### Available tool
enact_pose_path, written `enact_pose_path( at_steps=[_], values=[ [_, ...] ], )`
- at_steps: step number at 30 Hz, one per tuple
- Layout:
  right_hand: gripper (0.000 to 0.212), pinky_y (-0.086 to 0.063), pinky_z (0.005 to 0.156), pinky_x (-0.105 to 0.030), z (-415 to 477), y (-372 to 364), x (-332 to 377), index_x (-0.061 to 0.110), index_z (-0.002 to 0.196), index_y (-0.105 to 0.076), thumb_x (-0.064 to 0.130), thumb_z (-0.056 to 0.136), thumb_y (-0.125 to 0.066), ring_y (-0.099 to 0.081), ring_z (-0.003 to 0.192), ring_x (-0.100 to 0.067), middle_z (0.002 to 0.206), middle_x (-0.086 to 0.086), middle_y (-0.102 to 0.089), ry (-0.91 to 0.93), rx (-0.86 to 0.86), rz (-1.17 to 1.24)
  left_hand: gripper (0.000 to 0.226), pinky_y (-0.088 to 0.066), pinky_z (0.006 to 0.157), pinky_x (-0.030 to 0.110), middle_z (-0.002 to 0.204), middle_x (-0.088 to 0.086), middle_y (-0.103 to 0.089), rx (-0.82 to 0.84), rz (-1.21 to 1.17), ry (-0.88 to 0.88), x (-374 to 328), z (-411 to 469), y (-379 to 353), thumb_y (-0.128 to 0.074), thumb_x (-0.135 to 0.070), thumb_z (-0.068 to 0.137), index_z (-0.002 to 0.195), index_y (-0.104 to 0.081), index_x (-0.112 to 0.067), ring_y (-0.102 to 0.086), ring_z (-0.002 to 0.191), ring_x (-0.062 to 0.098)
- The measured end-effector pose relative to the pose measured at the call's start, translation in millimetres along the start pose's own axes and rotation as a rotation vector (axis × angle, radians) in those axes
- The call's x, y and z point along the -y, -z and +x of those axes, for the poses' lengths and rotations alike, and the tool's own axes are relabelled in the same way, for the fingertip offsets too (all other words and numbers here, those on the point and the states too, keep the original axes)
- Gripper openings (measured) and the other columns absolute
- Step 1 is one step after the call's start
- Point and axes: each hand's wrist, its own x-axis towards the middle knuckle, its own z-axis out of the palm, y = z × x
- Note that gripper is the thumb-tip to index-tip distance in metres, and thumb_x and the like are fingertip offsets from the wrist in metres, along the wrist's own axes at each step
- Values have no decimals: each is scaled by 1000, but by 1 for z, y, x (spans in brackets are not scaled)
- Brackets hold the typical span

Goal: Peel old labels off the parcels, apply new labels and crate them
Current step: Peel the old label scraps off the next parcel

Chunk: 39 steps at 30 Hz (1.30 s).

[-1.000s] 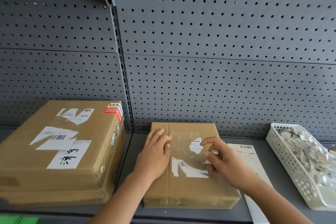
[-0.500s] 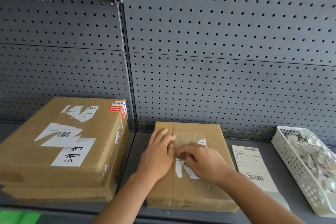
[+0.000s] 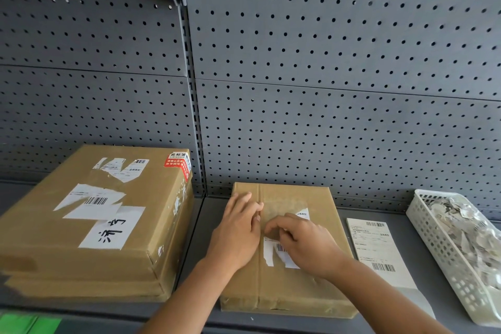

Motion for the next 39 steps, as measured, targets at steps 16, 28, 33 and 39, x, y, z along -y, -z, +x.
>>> enact_pose_path(
  at_steps=[16,28,33,39],
  values=[
    [14,-46,65,-22,2,-2,0,40,107,-61,44,94,-58,-55,72,-5,94,16,-51,119,-36,-121,32,-43,106,41,163,-24,-14,-3,-7,-2,1,0,0,-32,-35,108,135,-49,-40,9,150,-3],
    [8,-49,66,-33,-11,-3,-2,25,98,-51,21,99,-44,-47,72,-8,102,15,-47,214,-33,-39,36,-44,107,42,163,-23,-15,-13,8,-3,3,1,0,-30,-36,108,139,-47,-39,9,150,-3],
    [11,-48,72,-36,-27,-2,-3,33,94,-40,26,101,-38,-55,75,-12,90,15,-56,215,0,55,36,-42,109,42,162,-23,-16,-15,-6,-7,1,0,0,-30,-34,108,138,-48,-39,7,150,-4],
    [15,-47,66,-31,-44,6,-4,30,98,-48,16,102,-42,-57,67,-13,69,1,-61,138,-6,285,36,-38,109,37,162,-23,-16,-20,-18,-10,2,0,0,-30,-34,108,138,-49,-39,7,150,-4]
  ],
)
